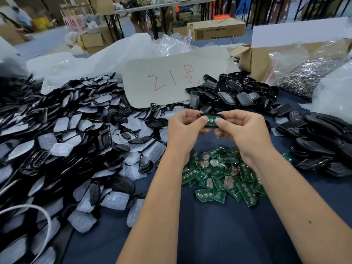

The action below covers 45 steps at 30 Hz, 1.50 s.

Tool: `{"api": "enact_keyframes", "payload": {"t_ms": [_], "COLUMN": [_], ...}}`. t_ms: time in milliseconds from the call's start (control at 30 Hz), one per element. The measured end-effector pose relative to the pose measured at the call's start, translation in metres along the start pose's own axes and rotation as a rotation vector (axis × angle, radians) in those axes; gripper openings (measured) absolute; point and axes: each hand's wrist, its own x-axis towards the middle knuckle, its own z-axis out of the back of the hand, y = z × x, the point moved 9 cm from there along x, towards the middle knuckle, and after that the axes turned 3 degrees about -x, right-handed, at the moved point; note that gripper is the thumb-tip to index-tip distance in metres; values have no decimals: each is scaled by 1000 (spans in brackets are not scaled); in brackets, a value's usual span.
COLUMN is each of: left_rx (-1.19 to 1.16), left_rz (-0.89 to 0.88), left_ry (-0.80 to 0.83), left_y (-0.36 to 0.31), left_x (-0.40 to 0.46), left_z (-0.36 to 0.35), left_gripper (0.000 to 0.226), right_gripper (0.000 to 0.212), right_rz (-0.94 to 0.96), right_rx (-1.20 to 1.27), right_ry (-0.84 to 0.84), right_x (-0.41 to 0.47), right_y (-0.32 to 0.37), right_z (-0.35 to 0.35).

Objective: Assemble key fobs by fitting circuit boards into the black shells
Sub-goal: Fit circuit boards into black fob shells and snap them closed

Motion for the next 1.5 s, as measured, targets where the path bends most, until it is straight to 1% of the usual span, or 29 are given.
{"api": "enact_keyframes", "payload": {"t_ms": [67,133,233,300,400,433,467,500,533,567,600,633,667,800,900,967,1033,1100,1167,1200,1267,1300,1367,1400,1467,1500], "left_rx": [-69,-98,-143,-109,104,177,241,290,315,315,301,287,278,257,268,263,256,273,294,299,319,322,280,270,336,414], "left_rz": [17,28,45,46,-33,-51,-54,-42,-21,2,24,39,47,56,67,69,70,82,105,105,71,50,23,14,-33,-66], "left_ry": [5,11,-23,-54,-96,-112,-135,-159,-185,-201,-205,-209,-215,-248,-259,-259,-253,-225,-175,-134,-66,-53,-60,-64,-43,-19], "left_y": [-4,-7,-16,-29,-64,-76,-85,-92,-96,-96,-95,-93,-91,-80,-77,-76,-76,-75,-70,-66,-58,-52,-38,-30,-15,-9], "left_x": [-3,-8,-13,-15,-15,-14,-13,-12,-11,-11,-10,-11,-11,-10,-10,-10,-10,-10,-10,-9,-7,-4,2,4,5,6], "left_z": [2,3,20,40,79,94,109,124,139,151,159,167,172,189,194,195,190,177,157,141,106,85,44,23,-16,-31], "left_gripper": [14,16,24,28,16,16,20,25,30,30,27,22,18,8,7,11,13,13,24,29,33,33,31,28,26,25], "right_gripper": [12,15,14,13,21,21,20,19,17,15,14,16,19,37,41,37,26,14,6,6,6,5,12,15,18,18], "right_rz": [-2,11,36,60,110,173,268,359,412,425,425,427,427,426,445,476,493,478,394,373,390,380,326,296,258,256], "right_rx": [108,174,197,145,-72,-209,-373,-534,-661,-751,-811,-852,-886,-953,-1003,-1023,-981,-862,-710,-643,-526,-438,-243,-184,-192,-232], "right_ry": [-6,-6,14,43,138,195,300,464,676,886,1055,1161,1210,1289,1333,1317,1281,1235,1139,1049,785,627,333,209,24,-24], "right_x": [-2,-6,-13,-19,-31,-37,-45,-56,-72,-91,-108,-122,-130,-145,-149,-150,-147,-138,-115,-98,-60,-41,-11,-1,12,15], "right_y": [5,9,13,15,18,23,29,32,30,25,19,15,14,17,16,14,14,18,25,29,39,43,44,39,27,22], "right_z": [-8,-19,-42,-60,-91,-102,-118,-137,-159,-175,-186,-193,-196,-198,-202,-207,-208,-200,-177,-158,-111,-81,-21,4,40,51]}}
